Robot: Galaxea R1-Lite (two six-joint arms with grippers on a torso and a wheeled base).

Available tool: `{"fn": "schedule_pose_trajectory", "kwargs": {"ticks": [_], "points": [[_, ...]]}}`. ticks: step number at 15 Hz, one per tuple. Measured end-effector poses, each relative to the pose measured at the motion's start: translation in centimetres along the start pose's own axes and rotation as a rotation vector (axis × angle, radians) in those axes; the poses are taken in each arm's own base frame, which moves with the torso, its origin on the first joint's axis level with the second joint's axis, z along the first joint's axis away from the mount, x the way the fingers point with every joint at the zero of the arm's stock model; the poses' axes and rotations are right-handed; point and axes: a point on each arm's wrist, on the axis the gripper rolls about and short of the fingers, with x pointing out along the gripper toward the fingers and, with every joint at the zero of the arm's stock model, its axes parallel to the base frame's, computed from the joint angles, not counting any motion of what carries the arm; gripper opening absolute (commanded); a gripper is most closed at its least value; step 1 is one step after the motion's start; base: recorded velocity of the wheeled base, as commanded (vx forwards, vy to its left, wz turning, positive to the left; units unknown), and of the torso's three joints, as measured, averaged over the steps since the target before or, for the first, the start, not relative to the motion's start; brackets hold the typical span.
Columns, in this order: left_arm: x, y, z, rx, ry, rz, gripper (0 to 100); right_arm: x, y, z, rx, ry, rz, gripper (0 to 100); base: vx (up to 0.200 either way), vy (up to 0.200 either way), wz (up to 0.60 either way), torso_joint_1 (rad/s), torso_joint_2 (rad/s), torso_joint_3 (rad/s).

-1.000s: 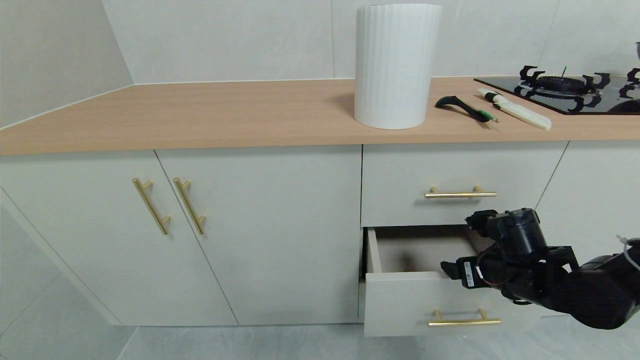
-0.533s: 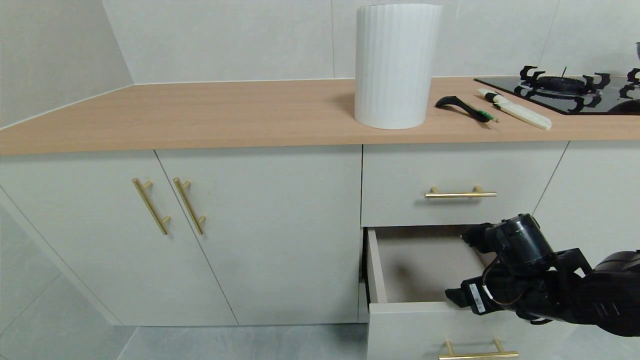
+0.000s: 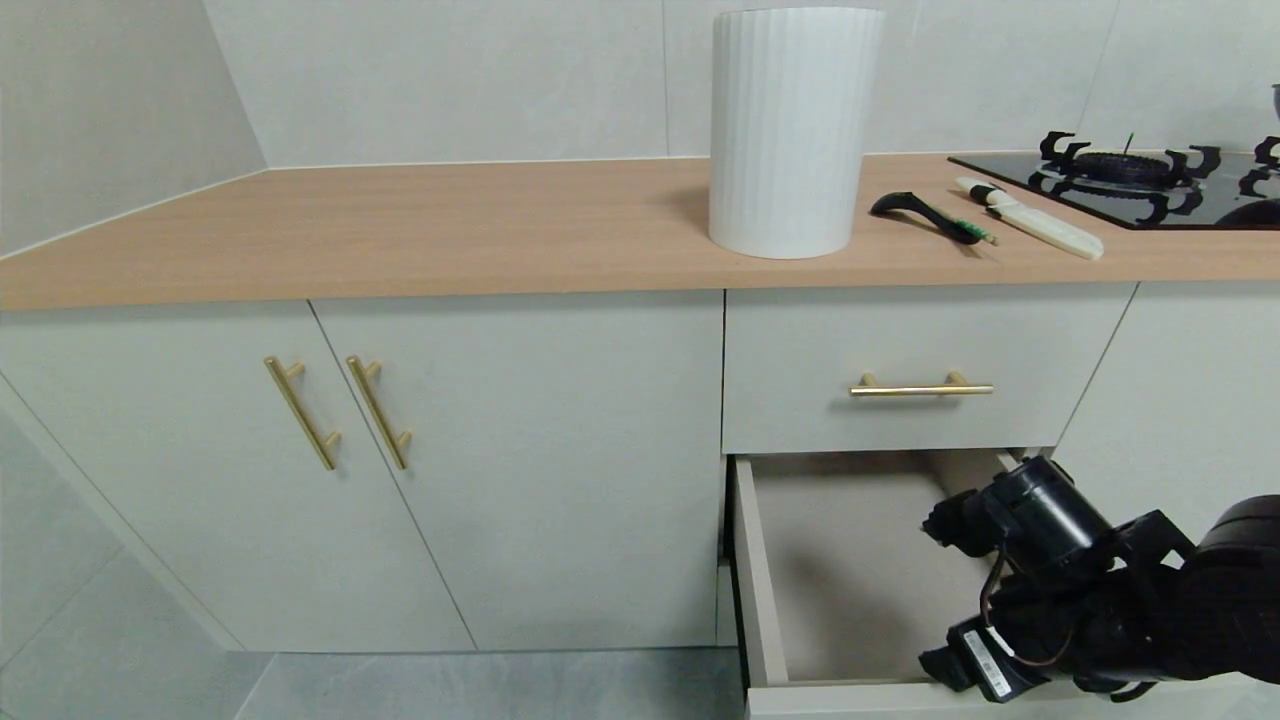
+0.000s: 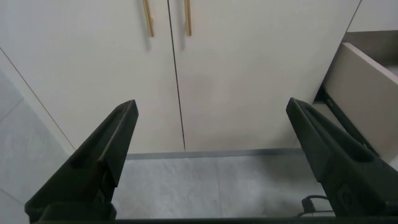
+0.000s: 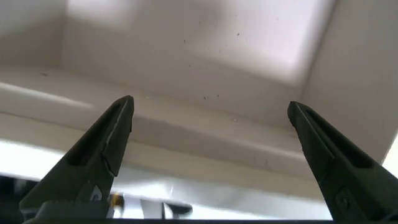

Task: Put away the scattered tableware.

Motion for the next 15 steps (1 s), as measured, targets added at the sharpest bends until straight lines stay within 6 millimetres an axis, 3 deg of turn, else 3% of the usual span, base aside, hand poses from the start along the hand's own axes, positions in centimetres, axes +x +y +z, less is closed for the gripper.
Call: {"fn": "schedule_pose_trajectory", "kwargs": {"ticks": [9, 15], "points": [[0.0, 0.0, 0.0, 0.000, 0.000, 0.000, 100, -1.5, 1.5, -2.6, -0.187, 0.203, 0.006, 100, 0.000, 0.000, 0.00, 0.000, 0.00, 0.000], [0.0, 0.0, 0.0, 0.000, 0.000, 0.000, 100, -1.6, 1.7, -3.2, -0.248, 0.235, 0.011, 100, 0.000, 0.000, 0.00, 0.000, 0.00, 0.000]]}}
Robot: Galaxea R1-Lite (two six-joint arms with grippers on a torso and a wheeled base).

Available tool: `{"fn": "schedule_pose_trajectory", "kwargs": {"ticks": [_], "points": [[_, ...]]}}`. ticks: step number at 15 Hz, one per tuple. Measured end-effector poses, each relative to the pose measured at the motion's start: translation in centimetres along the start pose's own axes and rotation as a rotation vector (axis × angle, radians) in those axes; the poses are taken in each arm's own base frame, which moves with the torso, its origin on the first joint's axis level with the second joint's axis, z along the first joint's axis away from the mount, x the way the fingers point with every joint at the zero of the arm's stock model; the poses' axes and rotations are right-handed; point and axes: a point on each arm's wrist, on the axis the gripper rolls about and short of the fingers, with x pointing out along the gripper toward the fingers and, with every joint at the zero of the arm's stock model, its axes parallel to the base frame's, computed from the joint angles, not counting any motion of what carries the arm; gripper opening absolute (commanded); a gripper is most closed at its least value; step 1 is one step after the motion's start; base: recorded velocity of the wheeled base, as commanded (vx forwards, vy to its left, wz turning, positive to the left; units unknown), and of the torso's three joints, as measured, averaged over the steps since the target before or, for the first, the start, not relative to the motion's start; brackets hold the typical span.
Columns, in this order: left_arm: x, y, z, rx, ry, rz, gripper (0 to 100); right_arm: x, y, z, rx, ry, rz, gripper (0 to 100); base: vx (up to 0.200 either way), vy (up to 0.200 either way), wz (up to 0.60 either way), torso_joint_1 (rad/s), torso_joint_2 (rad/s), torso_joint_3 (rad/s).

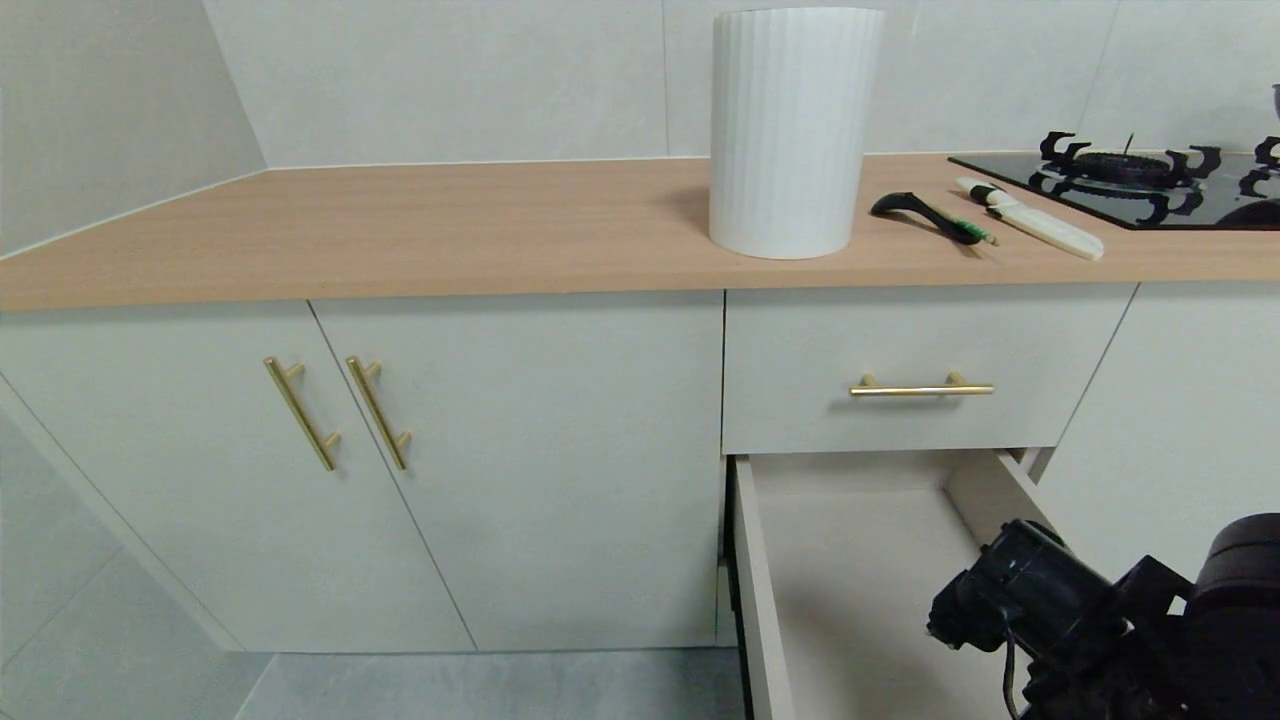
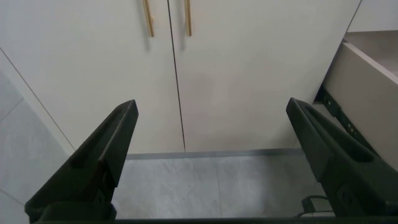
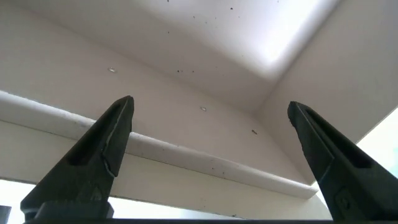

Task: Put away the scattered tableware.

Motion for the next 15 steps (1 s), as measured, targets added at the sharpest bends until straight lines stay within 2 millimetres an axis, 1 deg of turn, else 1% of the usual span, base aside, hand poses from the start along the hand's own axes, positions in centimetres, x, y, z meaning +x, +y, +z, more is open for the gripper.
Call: {"fn": "schedule_pose_trajectory", "kwargs": {"ticks": [2, 4, 6, 7, 10, 12, 15], "points": [[0.0, 0.0, 0.0, 0.000, 0.000, 0.000, 100, -0.1, 0.0, 0.3, 0.014, -0.015, 0.001, 100, 0.000, 0.000, 0.00, 0.000, 0.00, 0.000], [0.0, 0.0, 0.0, 0.000, 0.000, 0.000, 100, -0.7, -0.3, 1.4, 0.103, -0.067, 0.007, 100, 0.000, 0.000, 0.00, 0.000, 0.00, 0.000], [0.0, 0.0, 0.0, 0.000, 0.000, 0.000, 100, -1.6, -0.9, 3.6, 0.330, -0.199, 0.029, 100, 0.000, 0.000, 0.00, 0.000, 0.00, 0.000], [0.0, 0.0, 0.0, 0.000, 0.000, 0.000, 100, -2.0, -1.5, 4.7, 0.401, -0.284, 0.039, 100, 0.000, 0.000, 0.00, 0.000, 0.00, 0.000], [0.0, 0.0, 0.0, 0.000, 0.000, 0.000, 100, -2.6, -2.8, 6.6, 0.493, -0.458, 0.049, 100, 0.000, 0.000, 0.00, 0.000, 0.00, 0.000], [0.0, 0.0, 0.0, 0.000, 0.000, 0.000, 100, -2.5, -3.5, 6.6, 0.521, -0.474, 0.029, 100, 0.000, 0.000, 0.00, 0.000, 0.00, 0.000], [0.0, 0.0, 0.0, 0.000, 0.000, 0.000, 100, -2.4, -3.8, 6.6, 0.536, -0.478, -0.010, 100, 0.000, 0.000, 0.00, 0.000, 0.00, 0.000]]}}
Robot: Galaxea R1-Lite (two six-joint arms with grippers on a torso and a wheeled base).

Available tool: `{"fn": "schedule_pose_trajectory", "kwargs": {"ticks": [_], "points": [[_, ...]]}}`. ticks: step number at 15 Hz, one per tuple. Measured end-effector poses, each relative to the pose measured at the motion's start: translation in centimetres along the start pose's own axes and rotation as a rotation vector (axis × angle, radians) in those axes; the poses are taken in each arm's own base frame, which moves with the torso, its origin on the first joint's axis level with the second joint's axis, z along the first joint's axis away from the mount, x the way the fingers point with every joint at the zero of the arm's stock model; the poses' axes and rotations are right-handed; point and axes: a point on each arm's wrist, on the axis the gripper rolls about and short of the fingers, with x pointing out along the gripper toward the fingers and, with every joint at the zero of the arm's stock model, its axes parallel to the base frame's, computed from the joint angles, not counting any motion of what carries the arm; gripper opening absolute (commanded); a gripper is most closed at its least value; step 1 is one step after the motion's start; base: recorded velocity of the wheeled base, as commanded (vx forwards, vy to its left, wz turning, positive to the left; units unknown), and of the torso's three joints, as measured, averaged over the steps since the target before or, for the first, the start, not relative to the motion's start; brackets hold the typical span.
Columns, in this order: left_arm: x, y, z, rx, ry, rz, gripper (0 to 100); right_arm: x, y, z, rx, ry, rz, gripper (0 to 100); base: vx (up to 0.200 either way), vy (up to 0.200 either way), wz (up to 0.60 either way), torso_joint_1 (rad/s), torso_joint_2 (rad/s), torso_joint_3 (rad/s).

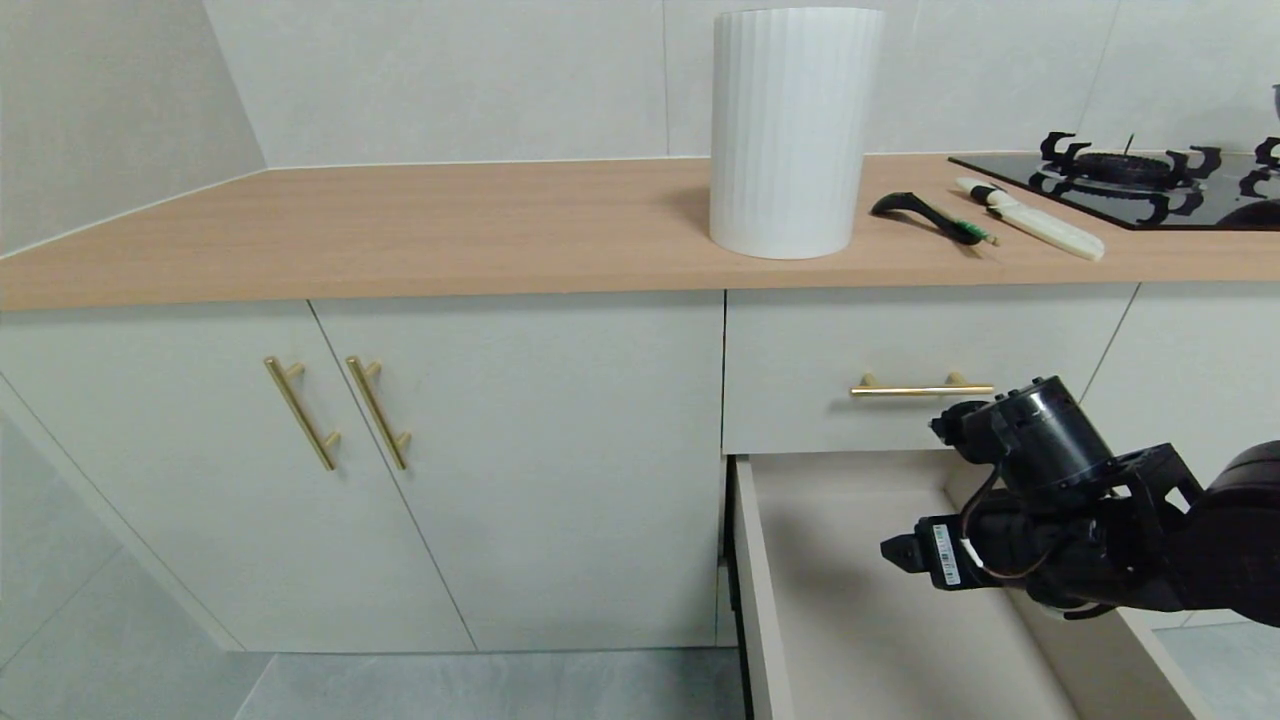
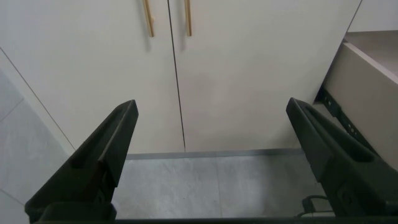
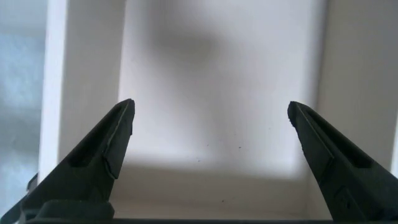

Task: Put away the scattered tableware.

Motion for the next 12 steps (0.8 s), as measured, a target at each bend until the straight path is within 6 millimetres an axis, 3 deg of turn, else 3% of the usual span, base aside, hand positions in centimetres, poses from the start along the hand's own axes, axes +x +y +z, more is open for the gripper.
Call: {"fn": "schedule_pose_trajectory", "kwargs": {"ticks": [6, 12], "points": [[0.00, 0.00, 0.01, 0.000, 0.000, 0.000, 100, -0.05, -0.20, 0.18, 0.008, -0.012, -0.018, 100, 0.000, 0.000, 0.00, 0.000, 0.00, 0.000], [0.00, 0.00, 0.01, 0.000, 0.000, 0.000, 100, -0.20, -0.28, 0.22, 0.009, -0.018, -0.021, 100, 0.000, 0.000, 0.00, 0.094, -0.34, -0.275]]}}
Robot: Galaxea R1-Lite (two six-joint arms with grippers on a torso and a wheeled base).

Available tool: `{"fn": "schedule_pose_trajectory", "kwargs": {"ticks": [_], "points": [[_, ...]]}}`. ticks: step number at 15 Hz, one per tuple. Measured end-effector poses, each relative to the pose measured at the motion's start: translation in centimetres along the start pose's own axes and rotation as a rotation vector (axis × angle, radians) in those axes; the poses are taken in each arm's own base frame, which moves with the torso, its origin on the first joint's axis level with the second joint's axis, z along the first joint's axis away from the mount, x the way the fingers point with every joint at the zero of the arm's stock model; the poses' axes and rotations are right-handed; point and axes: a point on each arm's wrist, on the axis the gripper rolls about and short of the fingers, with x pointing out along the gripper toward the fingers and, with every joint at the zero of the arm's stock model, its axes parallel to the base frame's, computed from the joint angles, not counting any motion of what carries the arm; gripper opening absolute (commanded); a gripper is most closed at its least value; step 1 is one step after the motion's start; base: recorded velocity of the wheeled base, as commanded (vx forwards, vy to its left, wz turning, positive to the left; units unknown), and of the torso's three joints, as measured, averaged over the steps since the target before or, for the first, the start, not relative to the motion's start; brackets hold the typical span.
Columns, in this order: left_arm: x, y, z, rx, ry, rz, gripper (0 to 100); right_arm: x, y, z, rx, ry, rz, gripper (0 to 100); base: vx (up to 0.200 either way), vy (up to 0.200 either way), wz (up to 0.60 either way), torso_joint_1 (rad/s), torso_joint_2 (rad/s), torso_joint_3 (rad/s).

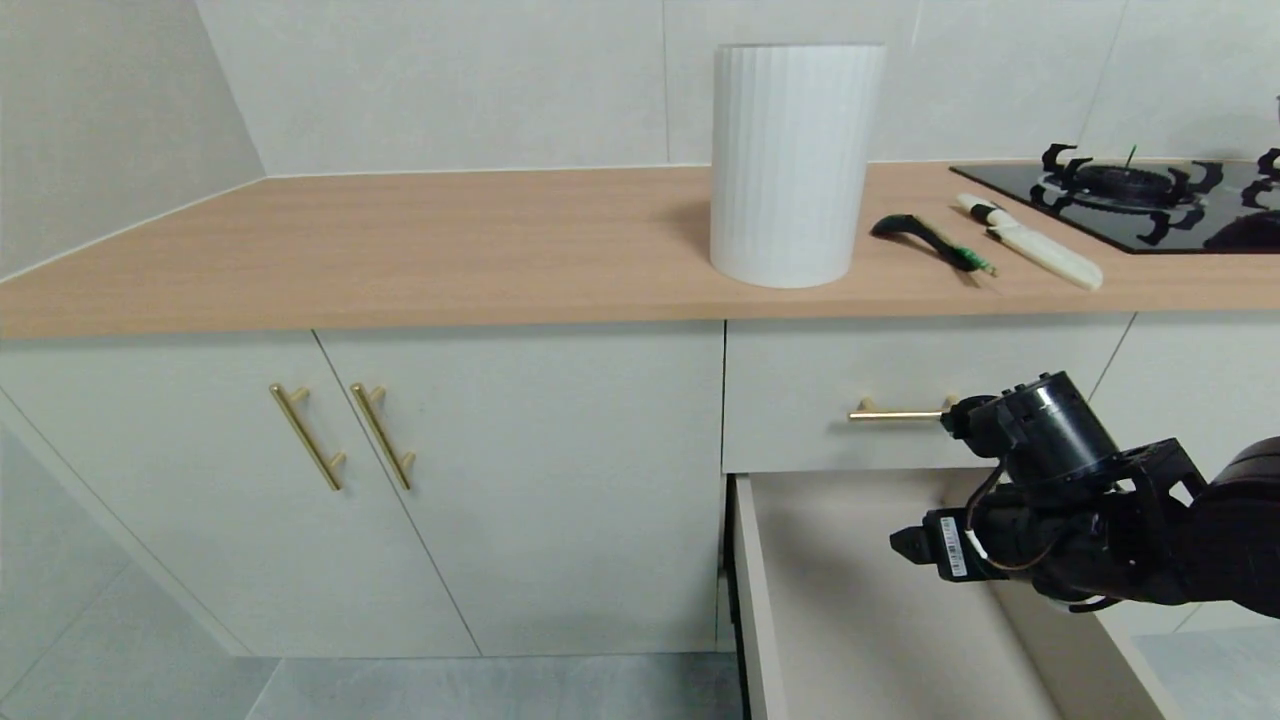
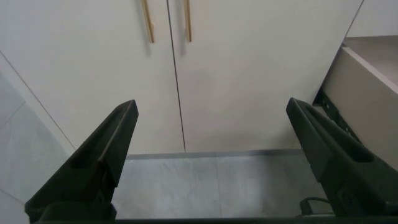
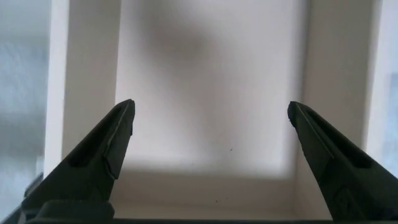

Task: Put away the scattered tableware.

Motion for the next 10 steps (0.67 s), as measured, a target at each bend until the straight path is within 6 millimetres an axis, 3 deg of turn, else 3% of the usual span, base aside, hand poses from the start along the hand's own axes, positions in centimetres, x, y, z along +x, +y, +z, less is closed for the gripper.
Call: {"fn": "schedule_pose_trajectory", "kwargs": {"ticks": [10], "points": [[0.00, 0.00, 0.00, 0.000, 0.000, 0.000, 100, -0.16, -0.05, 0.00, -0.001, -0.006, -0.011, 100, 0.000, 0.000, 0.00, 0.174, -0.48, -0.294]]}}
